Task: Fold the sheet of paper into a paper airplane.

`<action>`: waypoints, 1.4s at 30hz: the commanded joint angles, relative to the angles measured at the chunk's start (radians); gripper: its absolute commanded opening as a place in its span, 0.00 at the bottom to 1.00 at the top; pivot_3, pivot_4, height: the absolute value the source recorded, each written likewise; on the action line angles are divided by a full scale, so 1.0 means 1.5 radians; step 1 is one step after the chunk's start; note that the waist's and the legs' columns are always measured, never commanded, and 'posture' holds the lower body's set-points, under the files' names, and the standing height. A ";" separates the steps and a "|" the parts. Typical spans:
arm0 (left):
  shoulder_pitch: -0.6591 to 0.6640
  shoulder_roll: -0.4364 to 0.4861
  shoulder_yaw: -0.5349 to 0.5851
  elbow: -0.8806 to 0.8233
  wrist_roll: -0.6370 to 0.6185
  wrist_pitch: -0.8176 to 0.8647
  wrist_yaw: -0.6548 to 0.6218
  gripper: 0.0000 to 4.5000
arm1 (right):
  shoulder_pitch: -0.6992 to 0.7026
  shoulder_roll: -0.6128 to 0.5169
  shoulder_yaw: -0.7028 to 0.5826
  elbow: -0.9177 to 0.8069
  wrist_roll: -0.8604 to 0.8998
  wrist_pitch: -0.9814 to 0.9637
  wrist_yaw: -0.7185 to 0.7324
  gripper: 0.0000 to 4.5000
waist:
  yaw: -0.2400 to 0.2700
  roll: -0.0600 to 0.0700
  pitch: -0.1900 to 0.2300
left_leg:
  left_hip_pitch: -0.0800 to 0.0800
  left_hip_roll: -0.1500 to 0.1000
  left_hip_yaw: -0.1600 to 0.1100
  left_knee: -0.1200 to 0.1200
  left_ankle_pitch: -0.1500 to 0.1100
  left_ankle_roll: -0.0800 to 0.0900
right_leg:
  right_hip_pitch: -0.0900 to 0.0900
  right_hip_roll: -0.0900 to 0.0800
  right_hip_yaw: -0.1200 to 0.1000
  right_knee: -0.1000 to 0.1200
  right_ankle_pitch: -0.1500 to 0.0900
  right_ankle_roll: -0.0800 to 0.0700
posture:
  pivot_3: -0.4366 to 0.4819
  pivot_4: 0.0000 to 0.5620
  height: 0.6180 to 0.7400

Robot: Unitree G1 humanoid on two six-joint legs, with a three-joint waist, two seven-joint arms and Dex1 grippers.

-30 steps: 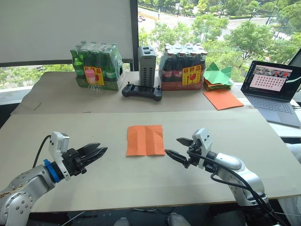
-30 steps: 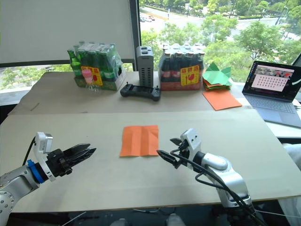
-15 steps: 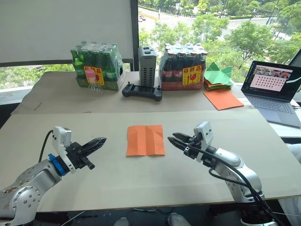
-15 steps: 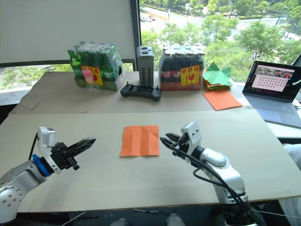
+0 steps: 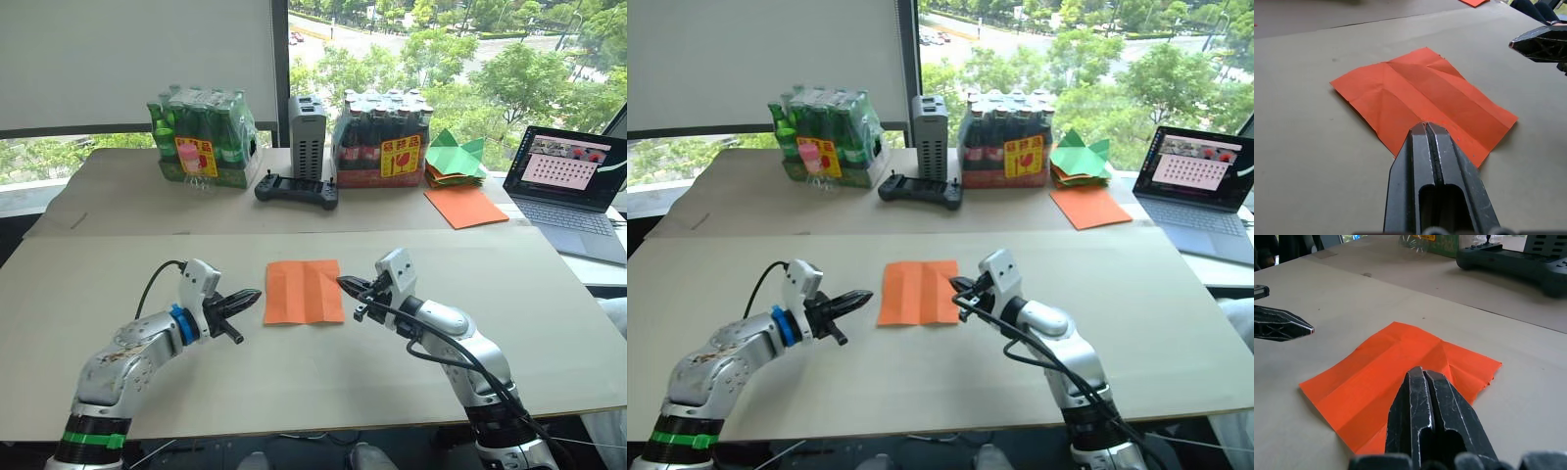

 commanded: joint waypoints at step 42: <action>-0.046 -0.049 -0.065 0.165 0.160 -0.099 -0.063 0.00 | -0.040 -0.009 0.072 0.098 -0.149 0.013 0.007 0.00 | -0.001 0.000 0.000 | 0.001 0.000 0.000 0.000 0.000 0.000 | 0.001 0.000 0.000 0.001 0.000 0.000 | 0.48 0.27 1.00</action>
